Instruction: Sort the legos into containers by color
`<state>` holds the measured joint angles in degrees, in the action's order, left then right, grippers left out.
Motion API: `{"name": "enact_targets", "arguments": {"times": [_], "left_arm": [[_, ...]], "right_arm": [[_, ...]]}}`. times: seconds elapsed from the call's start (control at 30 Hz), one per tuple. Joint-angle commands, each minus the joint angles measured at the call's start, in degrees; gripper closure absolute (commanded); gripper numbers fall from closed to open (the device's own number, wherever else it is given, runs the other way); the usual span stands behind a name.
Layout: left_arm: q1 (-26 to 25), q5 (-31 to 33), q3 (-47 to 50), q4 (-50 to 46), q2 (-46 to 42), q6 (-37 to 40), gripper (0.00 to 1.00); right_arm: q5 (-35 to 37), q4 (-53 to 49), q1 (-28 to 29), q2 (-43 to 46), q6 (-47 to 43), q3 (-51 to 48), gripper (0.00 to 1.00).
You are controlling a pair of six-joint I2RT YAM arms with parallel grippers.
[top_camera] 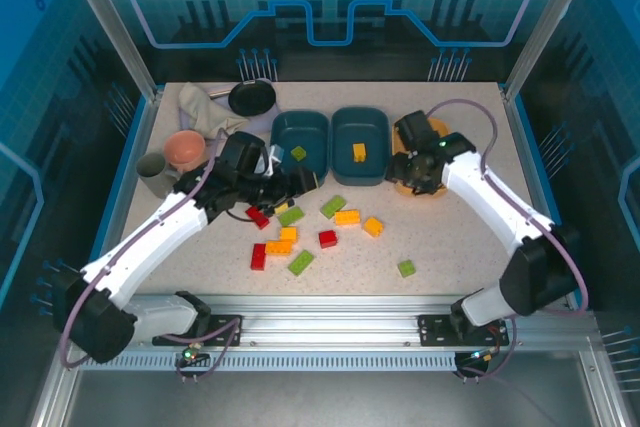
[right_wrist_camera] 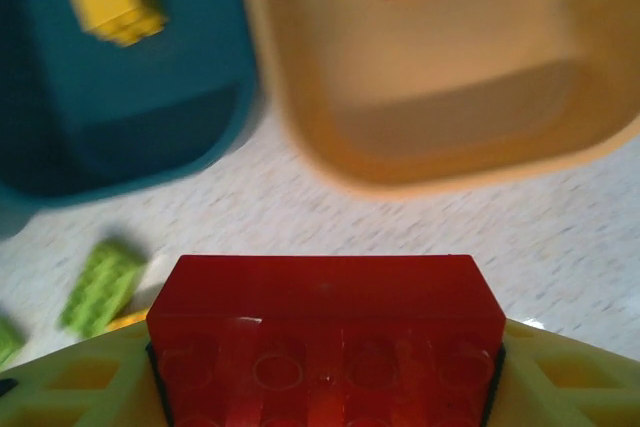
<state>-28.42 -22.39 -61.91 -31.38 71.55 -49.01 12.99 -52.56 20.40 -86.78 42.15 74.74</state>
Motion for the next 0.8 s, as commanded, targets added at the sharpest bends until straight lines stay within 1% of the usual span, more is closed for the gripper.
{"name": "enact_targets", "arguments": {"times": [0.0, 0.07, 0.17, 0.27, 0.4, 0.57, 0.63, 0.77], "left_arm": [[-0.77, -1.28, -4.10, 3.31, 4.34, 0.57, 0.16], [-1.21, -0.93, -6.46, 3.76, 7.18, 0.57, 0.16], [-1.58, 0.22, -8.56, 3.61, 10.23, 0.58, 0.16], [-2.01, 0.98, -9.70, 3.13, 12.62, 0.45, 0.16], [-2.79, 1.46, -10.14, 2.42, 14.37, 0.58, 0.17], [-3.64, 2.67, -9.89, 1.17, 14.76, 0.61, 0.17], [-3.98, 3.03, -9.66, 0.69, 14.67, 0.56, 0.17], [-4.63, 3.99, -9.28, -0.48, 14.08, 0.83, 0.17]], "right_arm": [[-4.33, -0.60, -5.73, -8.55, -9.88, 4.17, 0.47], [-6.37, -0.46, -8.27, -13.92, -11.77, 7.49, 0.47], [-8.92, -0.79, -10.40, -21.37, -13.60, 11.45, 0.47], [-9.86, -0.80, -11.62, -26.40, -13.94, 13.63, 0.46], [-11.28, -0.71, -13.04, -30.67, -14.03, 15.44, 0.41], [-11.34, -1.76, -13.48, -32.06, -14.79, 17.45, 0.25], [-11.24, -2.28, -13.51, -31.20, -14.81, 17.67, 0.21], [-10.50, -2.76, -13.46, -26.48, -14.72, 17.31, 0.19]]}}
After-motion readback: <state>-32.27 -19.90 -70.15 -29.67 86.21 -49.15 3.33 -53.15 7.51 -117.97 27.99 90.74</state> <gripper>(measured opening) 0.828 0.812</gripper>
